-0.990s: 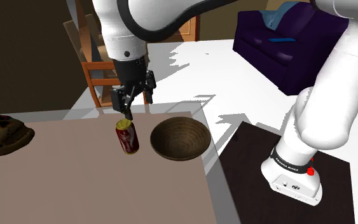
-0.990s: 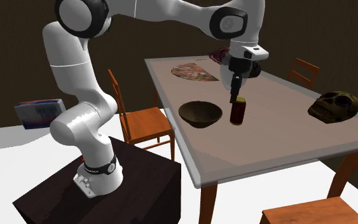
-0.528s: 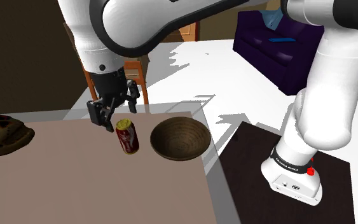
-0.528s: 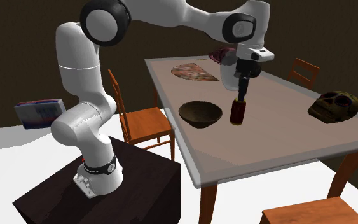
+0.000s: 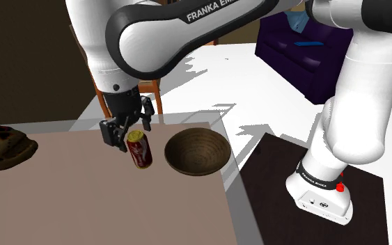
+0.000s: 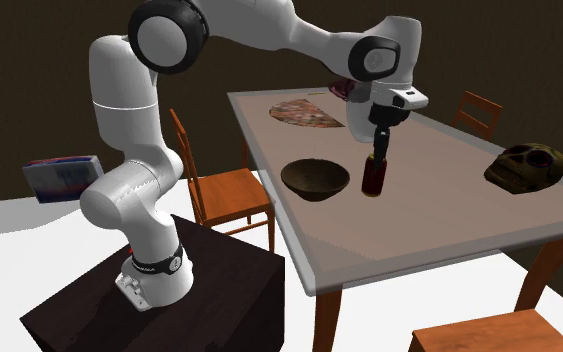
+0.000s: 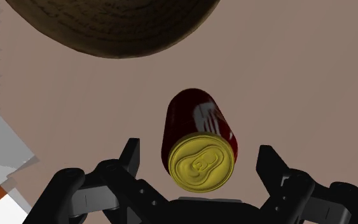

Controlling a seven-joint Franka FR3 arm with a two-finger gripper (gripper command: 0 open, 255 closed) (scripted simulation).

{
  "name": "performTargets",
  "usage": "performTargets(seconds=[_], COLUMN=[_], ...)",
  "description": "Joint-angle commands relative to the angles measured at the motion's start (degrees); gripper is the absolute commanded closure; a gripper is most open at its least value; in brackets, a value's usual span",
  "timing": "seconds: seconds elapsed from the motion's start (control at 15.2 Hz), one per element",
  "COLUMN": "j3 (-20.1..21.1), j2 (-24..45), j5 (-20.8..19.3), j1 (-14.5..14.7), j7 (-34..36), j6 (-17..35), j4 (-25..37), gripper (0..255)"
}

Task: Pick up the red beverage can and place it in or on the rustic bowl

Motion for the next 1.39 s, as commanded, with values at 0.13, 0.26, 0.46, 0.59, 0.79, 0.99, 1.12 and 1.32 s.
performTargets(seconds=[0.13, 0.26, 0.46, 0.59, 0.79, 0.99, 1.12, 1.32], j3=[0.0, 0.0, 0.0, 0.0, 0.0, 0.0, 0.1, 0.1], j2=[0.0, 0.0, 0.0, 0.0, 0.0, -0.2, -0.4, -0.6], j5=[0.0, 0.0, 0.0, 0.0, 0.0, 0.1, 0.3, 0.4], j1=[0.0, 0.0, 0.0, 0.0, 0.0, 0.0, 0.0, 0.0], j7=[0.0, 0.0, 0.0, 0.0, 0.0, -0.1, -0.2, -0.2], j6=[0.1, 0.1, 0.1, 0.1, 0.0, -1.4, -2.9, -5.2], j4=[0.0, 0.0, -0.1, 0.0, 0.0, 1.2, 2.6, 4.7], gripper=[0, 255, 255, 255, 255, 255, 255, 255])
